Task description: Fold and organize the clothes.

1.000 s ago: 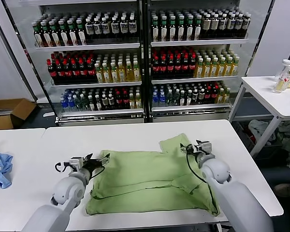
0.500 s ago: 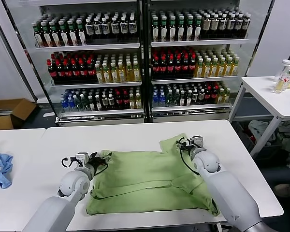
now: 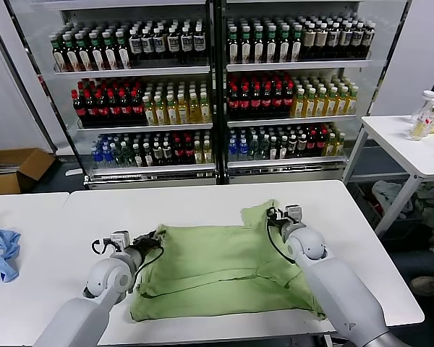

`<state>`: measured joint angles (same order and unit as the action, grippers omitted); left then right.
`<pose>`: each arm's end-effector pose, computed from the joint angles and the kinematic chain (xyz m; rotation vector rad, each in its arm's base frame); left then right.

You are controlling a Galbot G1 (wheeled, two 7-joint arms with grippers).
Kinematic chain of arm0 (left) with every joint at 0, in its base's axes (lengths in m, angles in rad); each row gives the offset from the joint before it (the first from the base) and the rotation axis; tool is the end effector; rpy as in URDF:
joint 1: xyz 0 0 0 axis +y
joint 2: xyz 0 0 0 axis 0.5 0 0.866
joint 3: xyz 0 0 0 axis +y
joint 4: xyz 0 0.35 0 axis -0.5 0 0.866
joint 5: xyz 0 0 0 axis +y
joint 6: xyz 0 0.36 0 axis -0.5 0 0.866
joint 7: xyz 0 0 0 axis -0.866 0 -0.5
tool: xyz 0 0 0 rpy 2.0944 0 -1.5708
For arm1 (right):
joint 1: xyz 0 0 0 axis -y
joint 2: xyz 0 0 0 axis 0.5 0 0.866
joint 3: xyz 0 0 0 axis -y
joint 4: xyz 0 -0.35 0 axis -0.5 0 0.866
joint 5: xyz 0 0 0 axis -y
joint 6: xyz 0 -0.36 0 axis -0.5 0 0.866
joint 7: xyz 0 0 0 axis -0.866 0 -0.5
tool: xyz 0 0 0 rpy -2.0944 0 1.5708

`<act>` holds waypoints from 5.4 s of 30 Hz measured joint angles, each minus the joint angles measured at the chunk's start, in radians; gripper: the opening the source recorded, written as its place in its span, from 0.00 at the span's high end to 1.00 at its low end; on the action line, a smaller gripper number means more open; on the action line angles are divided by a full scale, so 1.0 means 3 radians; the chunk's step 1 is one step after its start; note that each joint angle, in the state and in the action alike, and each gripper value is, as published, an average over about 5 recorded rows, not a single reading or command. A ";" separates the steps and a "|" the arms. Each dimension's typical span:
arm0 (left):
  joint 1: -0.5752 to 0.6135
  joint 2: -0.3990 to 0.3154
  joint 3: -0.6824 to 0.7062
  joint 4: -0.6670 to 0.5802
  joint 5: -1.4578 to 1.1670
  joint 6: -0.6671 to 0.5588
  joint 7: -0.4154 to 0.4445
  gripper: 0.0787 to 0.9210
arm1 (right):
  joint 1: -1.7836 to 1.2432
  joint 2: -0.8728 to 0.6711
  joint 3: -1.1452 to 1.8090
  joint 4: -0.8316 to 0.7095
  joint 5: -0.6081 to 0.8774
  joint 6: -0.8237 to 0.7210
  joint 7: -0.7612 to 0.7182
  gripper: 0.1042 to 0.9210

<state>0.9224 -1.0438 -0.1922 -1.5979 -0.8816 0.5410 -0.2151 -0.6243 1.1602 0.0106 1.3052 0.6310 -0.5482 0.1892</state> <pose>0.3816 0.0699 -0.3079 -0.2214 -2.4975 0.2387 0.4712 -0.0211 -0.3095 0.2147 -2.5348 0.0964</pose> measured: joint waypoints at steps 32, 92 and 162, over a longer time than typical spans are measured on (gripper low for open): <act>0.1037 0.0174 -0.0917 -0.1237 -0.0952 -0.0285 0.0138 0.99 | -0.1266 -0.0532 0.0876 0.1830 0.0162 0.0168 0.0044 1.00; 0.2164 -0.0707 -0.0717 -0.1603 0.1489 -0.0369 -0.0293 0.42 | -0.3048 -0.0492 0.1514 0.3058 -0.0385 0.0259 0.0117 0.12; 0.1791 -0.0683 -0.0824 -0.1881 -0.0569 -0.0205 0.0526 0.82 | -0.2587 -0.0666 0.1429 0.2859 -0.0120 0.0350 0.0094 0.12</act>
<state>1.4596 -1.2486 -0.4393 -2.1621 -1.0524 0.4794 -0.0574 -1.4004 0.9605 0.4393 2.1627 0.5951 -0.4433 0.2173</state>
